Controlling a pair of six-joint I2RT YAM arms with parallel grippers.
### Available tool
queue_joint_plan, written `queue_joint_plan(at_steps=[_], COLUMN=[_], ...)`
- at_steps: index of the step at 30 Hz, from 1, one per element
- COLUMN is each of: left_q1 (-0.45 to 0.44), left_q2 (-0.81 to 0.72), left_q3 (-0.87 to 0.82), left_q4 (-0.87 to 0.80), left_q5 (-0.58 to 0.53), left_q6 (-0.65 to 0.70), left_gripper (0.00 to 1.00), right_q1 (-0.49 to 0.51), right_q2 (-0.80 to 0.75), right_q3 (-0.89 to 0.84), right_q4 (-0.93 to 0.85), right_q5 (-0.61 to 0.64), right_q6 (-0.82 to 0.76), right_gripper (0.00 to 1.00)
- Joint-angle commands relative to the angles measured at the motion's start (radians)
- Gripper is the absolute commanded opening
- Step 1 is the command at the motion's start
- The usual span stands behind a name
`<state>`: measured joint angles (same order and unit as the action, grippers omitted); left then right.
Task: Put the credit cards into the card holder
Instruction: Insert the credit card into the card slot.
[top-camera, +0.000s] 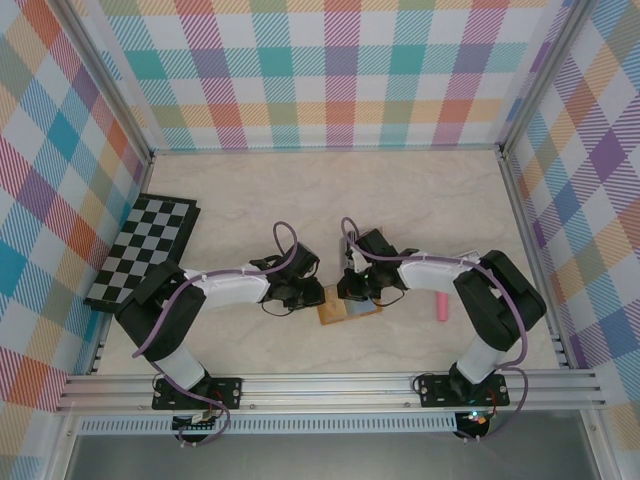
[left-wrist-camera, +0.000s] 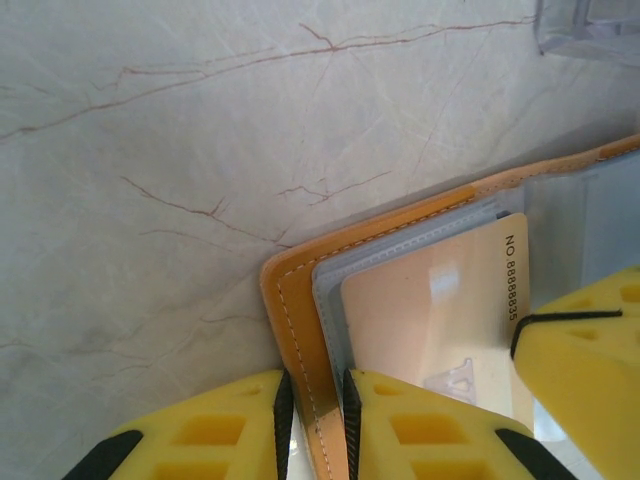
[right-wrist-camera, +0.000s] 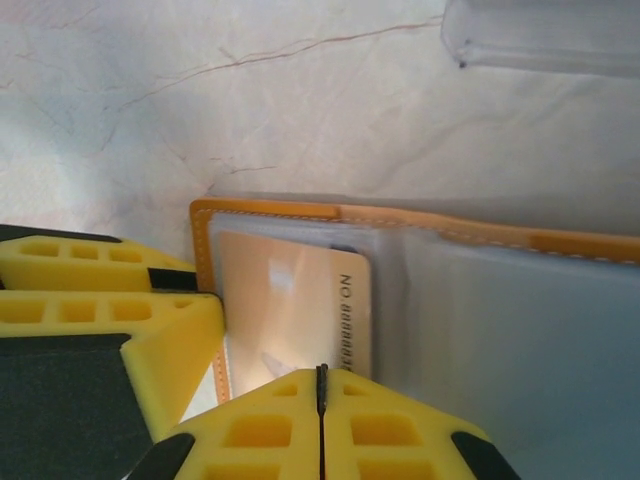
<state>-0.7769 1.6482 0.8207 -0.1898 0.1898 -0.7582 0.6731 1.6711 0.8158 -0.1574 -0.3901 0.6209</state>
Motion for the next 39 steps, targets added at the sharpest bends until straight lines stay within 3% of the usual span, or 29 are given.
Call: queue_joint_plan(at_steps=[1, 7, 12, 18, 25, 30, 35, 39], left_q1=[-0.003, 0.0, -0.001, -0.001, 0.005, 0.027, 0.043, 0.048], left_q2=[-0.004, -0.005, 0.007, 0.007, -0.023, -0.062, -0.103, -0.136], left_q3=[-0.001, -0.002, -0.002, 0.0, 0.004, 0.007, 0.019, 0.066], left_q4=[-0.039, -0.045, -0.036, -0.037, -0.068, -0.123, -0.171, -0.185], left_q5=[-0.05, -0.049, -0.04, -0.035, -0.07, -0.1, -0.124, -0.133], left_q6=[0.019, 0.025, 0.025, 0.026, 0.024, 0.011, 0.018, 0.028], left_gripper=[0.23, 0.23, 0.23, 0.23, 0.23, 0.28, 0.37, 0.46], right_q1=[0.023, 0.028, 0.041, 0.084, 0.128, 0.137, 0.135, 0.115], right_q2=[0.025, -0.071, -0.098, -0.037, -0.005, -0.01, -0.087, -0.207], right_q3=[0.014, 0.014, 0.014, 0.023, 0.052, 0.067, 0.105, 0.155], right_q4=[-0.018, -0.131, -0.173, -0.152, -0.11, -0.126, -0.259, -0.37], right_q5=[-0.029, 0.139, 0.196, 0.205, 0.148, 0.15, 0.273, 0.396], right_q6=[0.024, 0.005, -0.002, 0.009, 0.027, 0.044, 0.013, -0.038], right_gripper=[0.08, 0.14, 0.2, 0.21, 0.11, 0.13, 0.19, 0.31])
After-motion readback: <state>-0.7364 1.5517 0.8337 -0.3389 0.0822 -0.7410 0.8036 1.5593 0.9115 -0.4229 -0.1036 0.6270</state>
